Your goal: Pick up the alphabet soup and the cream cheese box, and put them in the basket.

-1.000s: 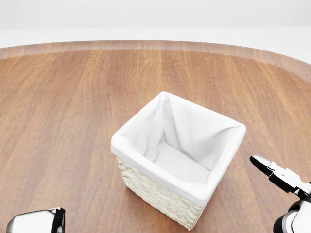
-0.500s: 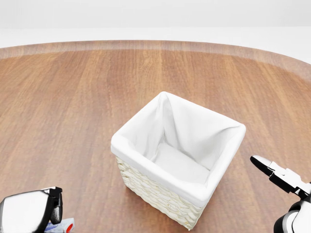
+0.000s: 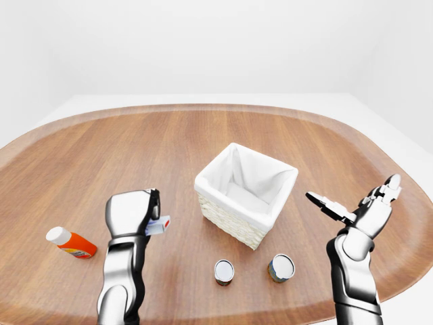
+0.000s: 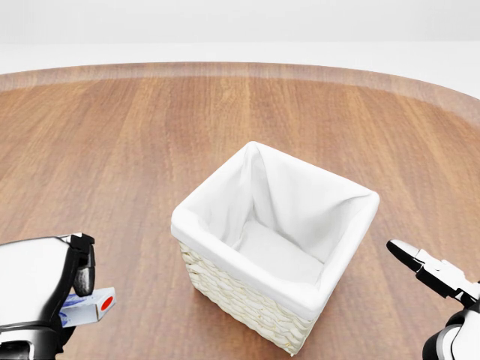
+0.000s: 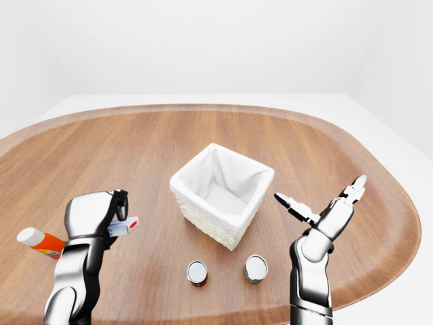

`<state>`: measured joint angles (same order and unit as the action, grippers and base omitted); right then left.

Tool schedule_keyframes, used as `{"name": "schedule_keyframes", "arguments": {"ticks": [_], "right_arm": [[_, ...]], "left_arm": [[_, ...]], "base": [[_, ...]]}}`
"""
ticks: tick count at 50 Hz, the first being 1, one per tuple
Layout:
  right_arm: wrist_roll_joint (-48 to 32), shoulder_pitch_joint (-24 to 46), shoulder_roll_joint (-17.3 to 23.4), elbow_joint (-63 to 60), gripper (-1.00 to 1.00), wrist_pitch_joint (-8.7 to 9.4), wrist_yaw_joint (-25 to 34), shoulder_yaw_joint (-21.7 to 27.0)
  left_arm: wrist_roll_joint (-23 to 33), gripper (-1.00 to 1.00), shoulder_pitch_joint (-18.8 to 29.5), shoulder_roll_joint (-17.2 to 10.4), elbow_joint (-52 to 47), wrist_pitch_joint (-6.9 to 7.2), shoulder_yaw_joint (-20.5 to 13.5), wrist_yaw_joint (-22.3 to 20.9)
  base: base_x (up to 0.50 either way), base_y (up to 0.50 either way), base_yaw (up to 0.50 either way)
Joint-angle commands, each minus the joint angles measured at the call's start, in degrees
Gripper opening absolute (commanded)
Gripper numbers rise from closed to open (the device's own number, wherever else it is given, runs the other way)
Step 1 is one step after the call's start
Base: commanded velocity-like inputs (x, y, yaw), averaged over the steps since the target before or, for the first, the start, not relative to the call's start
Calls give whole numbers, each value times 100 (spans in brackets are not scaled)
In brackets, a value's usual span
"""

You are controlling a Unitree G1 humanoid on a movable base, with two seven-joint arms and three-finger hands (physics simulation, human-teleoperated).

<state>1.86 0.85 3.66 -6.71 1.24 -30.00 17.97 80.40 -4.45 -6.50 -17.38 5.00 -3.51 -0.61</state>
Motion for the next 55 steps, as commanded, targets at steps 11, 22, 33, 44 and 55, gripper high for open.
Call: {"name": "schedule_keyframes", "arguments": {"ticks": [11, 22, 33, 44, 55], "right_arm": [[21, 6, 1, 15, 100, -7, 0, 7], [39, -4, 4, -43, 100, 30, 0, 4], [52, -5, -3, -22, 100, 10, 0, -1], [40, -48, -19, -145, 100, 99, 0, 10], [41, -53, -27, -165, 100, 117, 0, 0]], "left_arm": [[793, -100, 1072, 151, -795, 0, 269, -1353], [1293, -100, 2464, 471, -922, 0, 678, -2655], [1538, -100, 3549, 550, -573, 0, 687, -3322], [1777, -100, 4080, 826, -244, 0, 936, -3514], [1995, -100, 4364, 1193, 140, 0, 1136, -3465]], "base": [[0, 0, 0], [0, 0, 0], [0, 0, 0], [0, 0, 0], [0, 0, 0]]}}
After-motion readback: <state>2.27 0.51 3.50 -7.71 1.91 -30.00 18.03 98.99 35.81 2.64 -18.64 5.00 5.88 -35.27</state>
